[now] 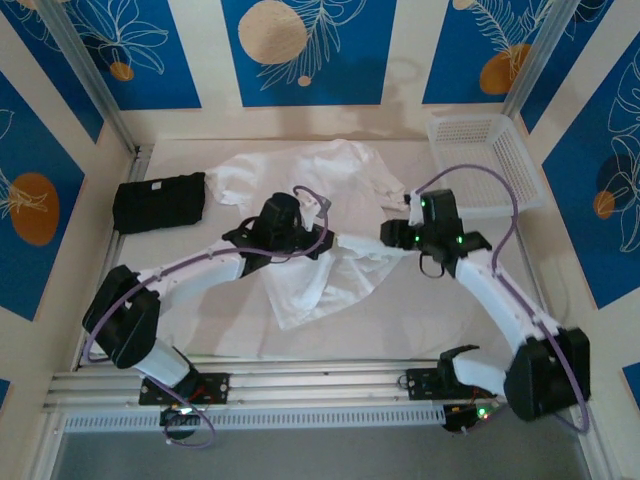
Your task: Fold the inside-out t-shirt
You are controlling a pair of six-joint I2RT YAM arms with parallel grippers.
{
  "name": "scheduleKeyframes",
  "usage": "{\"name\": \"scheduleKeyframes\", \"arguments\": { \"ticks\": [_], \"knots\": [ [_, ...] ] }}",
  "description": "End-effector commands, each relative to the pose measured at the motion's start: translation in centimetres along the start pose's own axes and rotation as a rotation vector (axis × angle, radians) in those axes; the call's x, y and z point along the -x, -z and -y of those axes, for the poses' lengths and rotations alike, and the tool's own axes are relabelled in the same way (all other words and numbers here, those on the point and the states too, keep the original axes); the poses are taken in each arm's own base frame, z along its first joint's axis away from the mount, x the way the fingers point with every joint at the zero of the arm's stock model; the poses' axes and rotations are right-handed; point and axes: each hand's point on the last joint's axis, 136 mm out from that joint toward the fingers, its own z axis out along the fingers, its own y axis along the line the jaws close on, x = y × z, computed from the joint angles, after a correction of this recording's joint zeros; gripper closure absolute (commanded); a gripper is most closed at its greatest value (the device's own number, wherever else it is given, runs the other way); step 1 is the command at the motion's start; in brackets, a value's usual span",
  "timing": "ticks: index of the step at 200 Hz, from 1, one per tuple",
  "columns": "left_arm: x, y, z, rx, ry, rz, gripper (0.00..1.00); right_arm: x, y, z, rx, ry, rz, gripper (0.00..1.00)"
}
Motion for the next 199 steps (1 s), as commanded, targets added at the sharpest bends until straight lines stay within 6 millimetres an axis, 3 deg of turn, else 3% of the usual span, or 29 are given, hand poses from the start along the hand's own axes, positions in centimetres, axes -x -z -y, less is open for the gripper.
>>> {"name": "scheduleKeyframes", "arguments": {
  "ticks": [1,33,72,94,128,171,199],
  "knots": [
    [2.3,2.0,1.3,-0.056,0.003,0.047,1.0,-1.5,0.9,-6.0,0.249,0.159,0.092,0.41],
    [4.0,3.7,2.8,-0.09,-0.03,0.065,1.0,-5.6,-1.6,-8.7,0.256,0.277,0.179,0.48],
    [5.4,5.7,4.3,-0.107,-0.072,0.062,1.0,-6.4,-6.5,-11.6,0.175,0.488,0.277,0.51],
    [5.7,6.7,5.3,-0.136,-0.113,0.048,1.0,-6.0,-9.5,-10.9,0.094,0.484,0.31,0.53],
    [5.9,8.4,6.6,-0.181,-0.182,0.051,1.0,-4.8,-12.3,-9.7,0.036,0.484,0.337,0.56],
    [6.2,9.7,7.0,-0.173,-0.242,0.062,1.0,-4.3,-13.3,-8.4,0.0,0.534,0.313,0.56],
    [7.8,9.8,9.0,-0.277,-0.19,0.116,1.0,-4.7,-14.3,-9.1,-0.038,0.595,0.299,0.56]
  ]
}}
